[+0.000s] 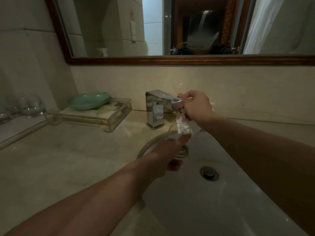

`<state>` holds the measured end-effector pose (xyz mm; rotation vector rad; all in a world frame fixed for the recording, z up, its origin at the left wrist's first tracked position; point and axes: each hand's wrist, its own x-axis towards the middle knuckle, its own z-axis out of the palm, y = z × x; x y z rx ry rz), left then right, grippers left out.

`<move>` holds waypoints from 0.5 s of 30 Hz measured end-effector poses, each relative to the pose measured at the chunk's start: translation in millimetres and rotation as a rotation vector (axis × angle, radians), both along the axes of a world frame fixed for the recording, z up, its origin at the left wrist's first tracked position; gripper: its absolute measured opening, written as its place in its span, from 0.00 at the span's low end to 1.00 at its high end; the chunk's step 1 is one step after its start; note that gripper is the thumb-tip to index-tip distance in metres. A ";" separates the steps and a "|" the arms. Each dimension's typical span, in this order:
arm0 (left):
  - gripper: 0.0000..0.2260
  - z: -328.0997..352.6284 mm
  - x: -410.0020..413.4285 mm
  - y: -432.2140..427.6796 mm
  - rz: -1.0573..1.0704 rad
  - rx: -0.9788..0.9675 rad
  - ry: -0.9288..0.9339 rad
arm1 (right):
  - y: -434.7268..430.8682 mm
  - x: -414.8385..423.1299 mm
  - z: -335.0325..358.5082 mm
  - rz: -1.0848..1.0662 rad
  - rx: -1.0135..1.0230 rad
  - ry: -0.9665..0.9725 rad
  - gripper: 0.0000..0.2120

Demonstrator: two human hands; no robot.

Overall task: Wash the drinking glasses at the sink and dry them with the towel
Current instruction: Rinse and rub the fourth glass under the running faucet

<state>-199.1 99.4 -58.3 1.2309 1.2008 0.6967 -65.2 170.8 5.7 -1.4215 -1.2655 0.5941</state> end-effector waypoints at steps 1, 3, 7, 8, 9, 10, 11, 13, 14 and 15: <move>0.20 -0.7 -0.1 1.6 0.017 -0.004 -0.012 | 2.8 -1.2 -2.3 0.000 -0.009 -0.013 0.12; 0.21 -1.8 -1.4 3.6 0.042 -0.010 -0.009 | 7.9 -1.6 -3.3 -0.014 -0.020 -0.033 0.11; 0.21 -2.7 -3.1 5.4 0.035 -0.010 -0.003 | 19.7 3.8 0.0 -0.055 -0.073 -0.028 0.12; 0.21 -2.3 -3.5 5.4 0.035 -0.005 -0.005 | 21.3 5.7 1.3 -0.058 -0.096 -0.013 0.13; 0.20 -1.8 -3.7 6.2 0.035 -0.003 -0.014 | 21.0 7.0 2.4 -0.056 -0.121 0.011 0.14; 0.20 -1.6 -3.6 7.2 0.031 -0.009 -0.032 | 18.5 8.3 2.7 -0.045 -0.152 0.045 0.15; 0.21 -1.7 -3.2 7.2 0.020 -0.021 -0.052 | 13.7 9.4 1.6 -0.032 -0.184 0.084 0.17; 0.22 -1.3 -3.3 6.1 -0.007 -0.044 -0.076 | -0.8 13.1 -6.2 -0.021 -0.213 0.076 0.18; 0.22 -1.5 -4.0 6.6 -0.021 -0.053 -0.090 | -10.6 14.6 -12.6 -0.016 -0.210 0.042 0.18; 0.21 -2.5 -5.1 7.9 -0.036 -0.060 -0.097 | -22.9 15.6 -19.9 -0.004 -0.210 0.018 0.19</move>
